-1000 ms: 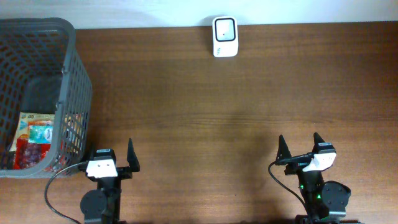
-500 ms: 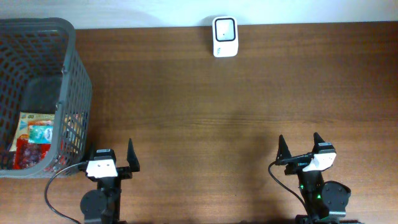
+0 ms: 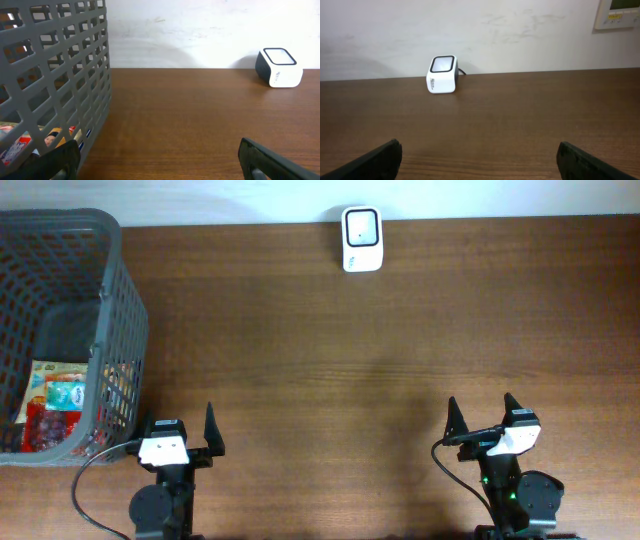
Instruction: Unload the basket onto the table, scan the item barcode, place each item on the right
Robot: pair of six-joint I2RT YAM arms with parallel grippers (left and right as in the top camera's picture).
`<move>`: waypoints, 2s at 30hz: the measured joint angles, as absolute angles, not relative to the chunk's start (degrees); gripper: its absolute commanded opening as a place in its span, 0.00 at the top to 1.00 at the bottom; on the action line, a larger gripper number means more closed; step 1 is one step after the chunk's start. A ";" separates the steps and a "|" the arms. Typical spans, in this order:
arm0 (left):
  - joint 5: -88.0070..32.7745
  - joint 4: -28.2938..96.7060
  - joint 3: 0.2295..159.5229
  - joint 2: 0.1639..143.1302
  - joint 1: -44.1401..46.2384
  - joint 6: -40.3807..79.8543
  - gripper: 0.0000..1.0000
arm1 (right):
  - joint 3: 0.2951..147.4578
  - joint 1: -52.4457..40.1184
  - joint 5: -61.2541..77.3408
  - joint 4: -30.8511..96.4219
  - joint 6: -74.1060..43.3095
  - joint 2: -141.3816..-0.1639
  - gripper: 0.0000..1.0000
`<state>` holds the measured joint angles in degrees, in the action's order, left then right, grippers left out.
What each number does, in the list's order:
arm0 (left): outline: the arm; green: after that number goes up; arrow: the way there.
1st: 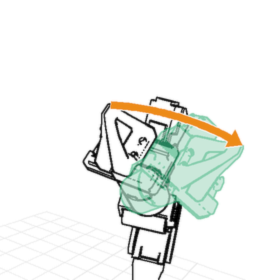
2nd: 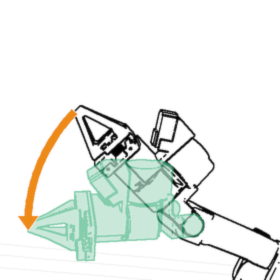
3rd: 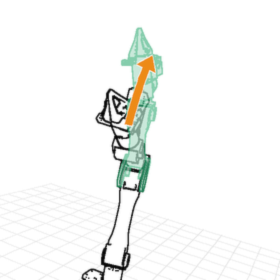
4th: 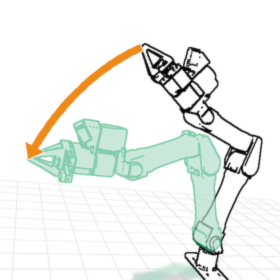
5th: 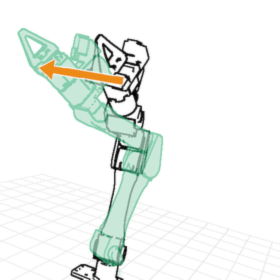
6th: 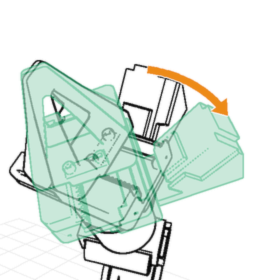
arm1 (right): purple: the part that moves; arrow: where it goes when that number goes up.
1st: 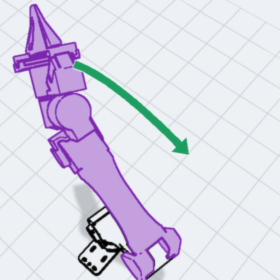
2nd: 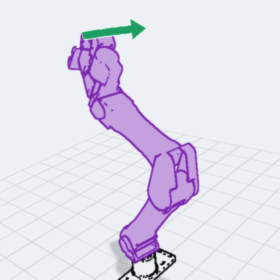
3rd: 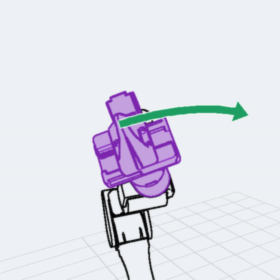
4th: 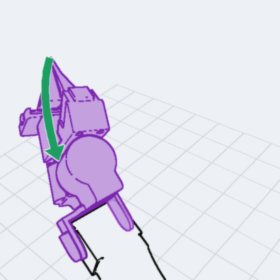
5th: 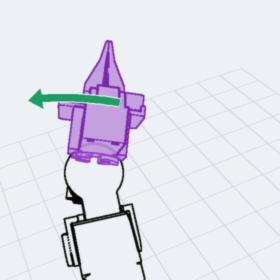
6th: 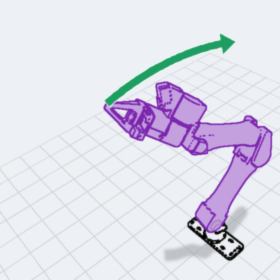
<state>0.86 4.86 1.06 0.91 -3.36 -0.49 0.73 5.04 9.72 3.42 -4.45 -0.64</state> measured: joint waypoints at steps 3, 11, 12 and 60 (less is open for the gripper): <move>0.86 4.86 1.06 0.91 -3.36 -0.49 0.01 | 0.73 5.04 9.72 3.42 -4.47 -0.62 0.01; 0.86 4.86 1.06 0.89 -3.36 -0.49 0.01 | 0.73 5.04 9.72 3.42 -4.47 -0.62 0.01; 0.86 4.86 1.06 0.91 -3.36 -0.49 0.01 | 0.73 5.04 9.72 3.42 -4.47 -0.62 0.01; -6.39 78.00 115.13 80.05 -5.89 0.16 0.01 | 0.73 4.99 9.72 3.44 -4.47 -0.91 0.02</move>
